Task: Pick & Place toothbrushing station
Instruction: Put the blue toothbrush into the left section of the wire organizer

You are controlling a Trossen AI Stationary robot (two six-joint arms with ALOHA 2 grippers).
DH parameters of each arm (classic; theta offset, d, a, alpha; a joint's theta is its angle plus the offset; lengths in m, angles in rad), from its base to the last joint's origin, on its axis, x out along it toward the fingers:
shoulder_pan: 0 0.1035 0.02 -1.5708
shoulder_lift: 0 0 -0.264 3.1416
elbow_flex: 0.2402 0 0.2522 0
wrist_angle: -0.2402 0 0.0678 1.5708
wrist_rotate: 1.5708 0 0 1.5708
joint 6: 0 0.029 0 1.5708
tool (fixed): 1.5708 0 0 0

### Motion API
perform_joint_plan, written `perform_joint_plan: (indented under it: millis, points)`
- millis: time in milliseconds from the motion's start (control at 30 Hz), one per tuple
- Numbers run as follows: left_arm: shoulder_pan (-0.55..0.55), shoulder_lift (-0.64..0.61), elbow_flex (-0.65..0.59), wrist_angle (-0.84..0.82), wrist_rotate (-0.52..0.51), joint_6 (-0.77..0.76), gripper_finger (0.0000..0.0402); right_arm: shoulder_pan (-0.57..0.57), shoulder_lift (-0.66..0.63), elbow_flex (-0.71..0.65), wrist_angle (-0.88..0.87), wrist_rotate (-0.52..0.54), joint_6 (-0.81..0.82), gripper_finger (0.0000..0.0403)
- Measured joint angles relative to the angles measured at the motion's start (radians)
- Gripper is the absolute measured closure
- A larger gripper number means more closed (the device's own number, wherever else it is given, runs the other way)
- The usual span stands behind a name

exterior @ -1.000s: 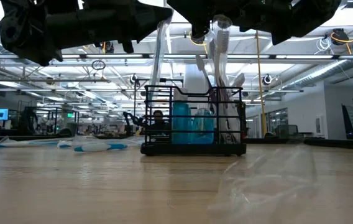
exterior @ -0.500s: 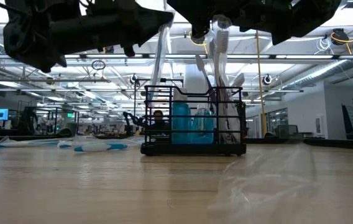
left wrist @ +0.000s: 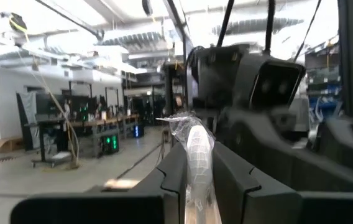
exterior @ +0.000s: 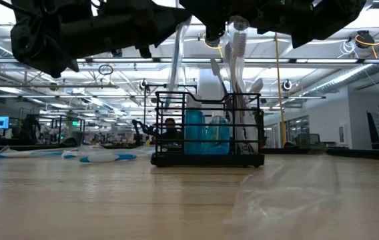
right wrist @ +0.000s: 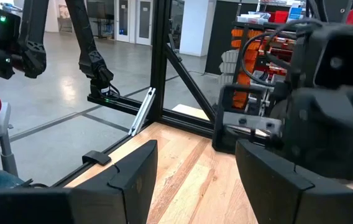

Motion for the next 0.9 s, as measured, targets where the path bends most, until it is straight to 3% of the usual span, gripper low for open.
perform_joint_plan:
  millis: [433, 500, 633, 900]
  points:
    - [0.003, 0.14, 0.028, 0.008, -0.012, -0.08, 0.0352, 0.0, 0.0, 0.0, 0.0, 0.0, 0.0, 0.0192]
    - [0.003, 0.144, 0.04, 0.01, -0.051, -0.101, 0.0343, 0.0, 0.0, 0.0, 0.0, 0.0, 0.0, 0.0192]
    - [0.004, 0.127, 0.045, 0.012, -0.106, -0.127, 0.0282, 0.0, 0.0, 0.0, 0.0, 0.0, 0.0, 0.0192]
    - [-0.001, 0.116, 0.045, 0.01, -0.115, -0.103, 0.0144, 0.0, 0.0, 0.0, 0.0, 0.0, 0.0, 0.0192]
